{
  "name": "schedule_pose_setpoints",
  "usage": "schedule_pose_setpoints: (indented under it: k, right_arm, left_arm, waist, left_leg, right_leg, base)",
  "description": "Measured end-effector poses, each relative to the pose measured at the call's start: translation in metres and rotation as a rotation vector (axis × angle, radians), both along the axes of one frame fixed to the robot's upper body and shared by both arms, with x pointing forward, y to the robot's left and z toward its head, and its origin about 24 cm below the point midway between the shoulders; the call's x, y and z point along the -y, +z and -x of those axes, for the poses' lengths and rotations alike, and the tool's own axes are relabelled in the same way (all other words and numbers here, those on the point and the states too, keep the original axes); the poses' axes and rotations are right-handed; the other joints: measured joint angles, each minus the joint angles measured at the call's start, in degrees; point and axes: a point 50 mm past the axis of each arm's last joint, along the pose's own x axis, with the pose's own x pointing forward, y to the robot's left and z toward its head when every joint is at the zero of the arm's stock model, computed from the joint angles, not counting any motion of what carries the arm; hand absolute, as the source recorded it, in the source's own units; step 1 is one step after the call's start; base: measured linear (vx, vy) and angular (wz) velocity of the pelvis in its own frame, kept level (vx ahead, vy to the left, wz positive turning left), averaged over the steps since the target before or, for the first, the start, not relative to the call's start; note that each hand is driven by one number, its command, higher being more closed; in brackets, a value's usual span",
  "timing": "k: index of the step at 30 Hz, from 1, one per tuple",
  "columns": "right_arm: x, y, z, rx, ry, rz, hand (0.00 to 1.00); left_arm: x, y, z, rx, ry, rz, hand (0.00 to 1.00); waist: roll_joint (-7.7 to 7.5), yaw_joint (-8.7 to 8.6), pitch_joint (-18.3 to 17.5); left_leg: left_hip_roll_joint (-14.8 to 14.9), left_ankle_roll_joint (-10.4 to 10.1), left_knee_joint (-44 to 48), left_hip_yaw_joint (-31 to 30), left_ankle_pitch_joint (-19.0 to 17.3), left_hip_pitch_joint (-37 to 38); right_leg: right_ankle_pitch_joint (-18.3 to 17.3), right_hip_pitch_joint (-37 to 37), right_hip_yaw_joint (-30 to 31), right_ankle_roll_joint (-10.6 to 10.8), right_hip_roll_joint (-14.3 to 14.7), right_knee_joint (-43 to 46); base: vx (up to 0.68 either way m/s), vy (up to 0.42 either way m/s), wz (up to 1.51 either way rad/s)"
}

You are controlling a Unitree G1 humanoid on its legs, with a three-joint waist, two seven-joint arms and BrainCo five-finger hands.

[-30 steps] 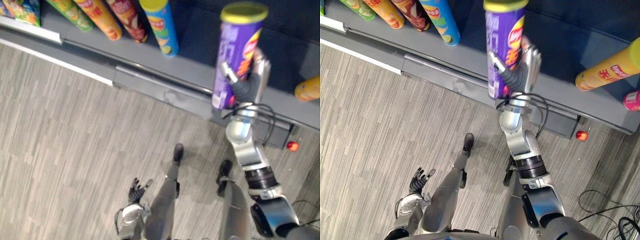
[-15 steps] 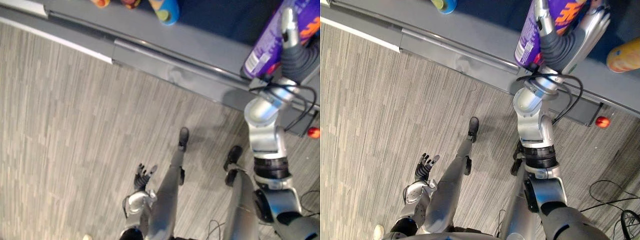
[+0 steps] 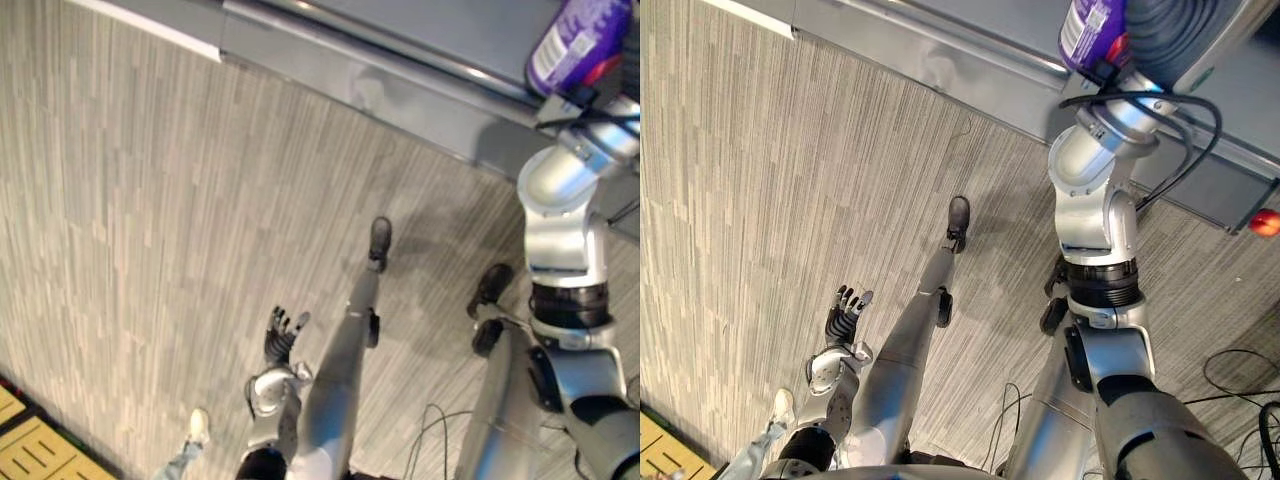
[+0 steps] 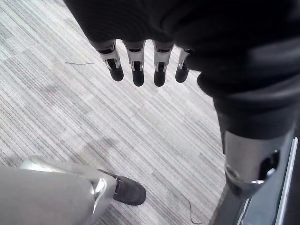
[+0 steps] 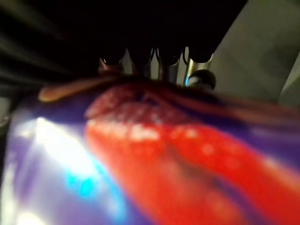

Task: Put the gum and the chips on the shelf.

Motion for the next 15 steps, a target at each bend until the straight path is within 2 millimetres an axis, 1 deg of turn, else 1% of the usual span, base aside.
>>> schedule_pose_setpoints:
  k: [2, 4, 8, 12, 15]
  right_arm:
    - [0.003, 0.003, -0.002, 0.012, -0.025, 0.002, 1.0]
    - [0.003, 0.013, 0.002, 0.062, -0.041, 0.003, 1.0]
    - [-0.002, 0.024, 0.009, 0.133, -0.041, 0.02, 1.0]
    - [0.0, 0.029, 0.012, 0.159, -0.086, 0.041, 1.0]
    - [0.001, 0.039, 0.018, 0.206, -0.101, 0.045, 1.0]
  left_arm:
    - [-0.001, 0.005, -0.002, 0.029, 0.005, 0.0, 0.0]
    - [0.0, 0.012, -0.005, 0.067, 0.008, 0.003, 0.0]
    - [0.003, 0.018, -0.007, 0.099, 0.002, 0.015, 0.0]
    - [0.003, 0.022, -0.008, 0.12, -0.003, 0.018, 0.0]
    - [0.002, 0.024, -0.007, 0.138, 0.013, 0.044, 0.0]
  waist:
    - [0.24, -0.02, 0.1]
    - [0.24, -0.15, 0.1]
    - [0.23, -0.57, 0.1]
    - [0.23, -1.01, 0.1]
    - [0.2, -1.59, 0.1]
  left_leg:
    - [-0.3, 0.1, 1.7, -0.3, 0.1, -1.7]
    - [-0.6, 0.1, 2.9, -0.6, 0.1, -3.5]
    - [-0.6, 0.1, 3.5, -0.4, 0.1, -6.0]
    - [-0.5, 0.1, 4.6, -0.4, 0.1, -7.8]
    - [-0.6, 0.1, 5.1, 0.0, 0.1, -9.3]
  right_leg:
    - [-0.6, -1.3, 0.6, 0.4, -0.2, 1.6]
    - [-2.1, -3.0, 1.1, 0.4, -0.6, 3.4]
    - [-2.5, -6.0, 1.6, 0.3, -0.5, 4.3]
    - [-3.0, -7.6, 1.9, 0.3, -0.4, 5.2]
    - [-3.0, -9.5, 2.8, 0.3, -0.2, 5.9]
  base:
    - [-0.05, -0.053, 0.26]
    - [-0.05, -0.053, 0.26]
    - [-0.06, -0.05, 0.08]
    - [-0.05, -0.033, 0.06]
    - [-0.05, -0.027, 0.03]
